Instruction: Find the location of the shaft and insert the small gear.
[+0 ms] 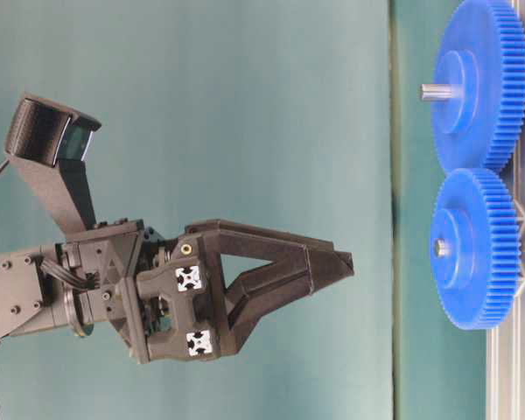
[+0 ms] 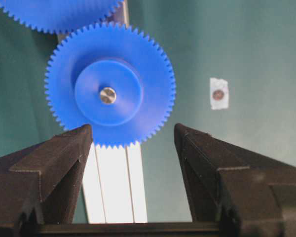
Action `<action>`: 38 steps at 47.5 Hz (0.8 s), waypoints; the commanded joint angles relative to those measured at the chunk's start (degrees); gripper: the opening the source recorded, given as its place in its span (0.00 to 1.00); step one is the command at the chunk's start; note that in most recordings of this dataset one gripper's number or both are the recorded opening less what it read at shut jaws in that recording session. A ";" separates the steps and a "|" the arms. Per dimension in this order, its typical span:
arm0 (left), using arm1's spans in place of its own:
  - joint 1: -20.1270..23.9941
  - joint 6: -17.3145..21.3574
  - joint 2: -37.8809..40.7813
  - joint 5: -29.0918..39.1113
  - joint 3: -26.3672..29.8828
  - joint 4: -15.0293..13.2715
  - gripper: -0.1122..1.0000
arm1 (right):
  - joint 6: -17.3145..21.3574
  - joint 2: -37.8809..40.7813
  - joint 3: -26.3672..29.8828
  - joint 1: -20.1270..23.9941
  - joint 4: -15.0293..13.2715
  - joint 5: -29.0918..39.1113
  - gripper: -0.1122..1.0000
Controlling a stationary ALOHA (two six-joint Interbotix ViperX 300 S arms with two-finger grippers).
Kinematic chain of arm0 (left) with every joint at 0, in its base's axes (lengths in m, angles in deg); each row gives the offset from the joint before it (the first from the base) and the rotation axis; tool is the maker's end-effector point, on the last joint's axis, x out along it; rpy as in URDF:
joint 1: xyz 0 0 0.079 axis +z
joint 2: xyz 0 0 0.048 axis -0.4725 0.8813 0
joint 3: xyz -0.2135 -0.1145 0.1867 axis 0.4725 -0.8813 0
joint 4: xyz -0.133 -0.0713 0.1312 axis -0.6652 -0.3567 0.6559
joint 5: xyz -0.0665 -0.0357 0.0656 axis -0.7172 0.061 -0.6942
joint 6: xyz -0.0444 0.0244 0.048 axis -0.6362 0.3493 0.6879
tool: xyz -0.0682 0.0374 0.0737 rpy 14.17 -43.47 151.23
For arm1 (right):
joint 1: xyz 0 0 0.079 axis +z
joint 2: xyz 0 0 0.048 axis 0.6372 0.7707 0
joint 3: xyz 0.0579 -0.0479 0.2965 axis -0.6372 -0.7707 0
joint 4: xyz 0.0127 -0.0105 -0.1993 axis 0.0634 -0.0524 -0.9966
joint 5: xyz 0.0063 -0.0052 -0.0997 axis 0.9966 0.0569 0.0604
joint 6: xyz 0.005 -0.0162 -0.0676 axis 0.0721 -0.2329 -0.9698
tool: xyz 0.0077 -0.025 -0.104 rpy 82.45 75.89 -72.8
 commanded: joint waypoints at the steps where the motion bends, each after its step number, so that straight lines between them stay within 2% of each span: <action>1: -0.18 -0.09 -1.58 -0.26 0.79 0.09 0.69 | 0.53 0.35 0.53 -0.18 0.09 -0.26 0.11; 38: 0.18 0.09 -1.58 -0.26 2.37 0.09 0.69 | 0.53 0.35 0.62 -0.18 0.09 -0.26 0.11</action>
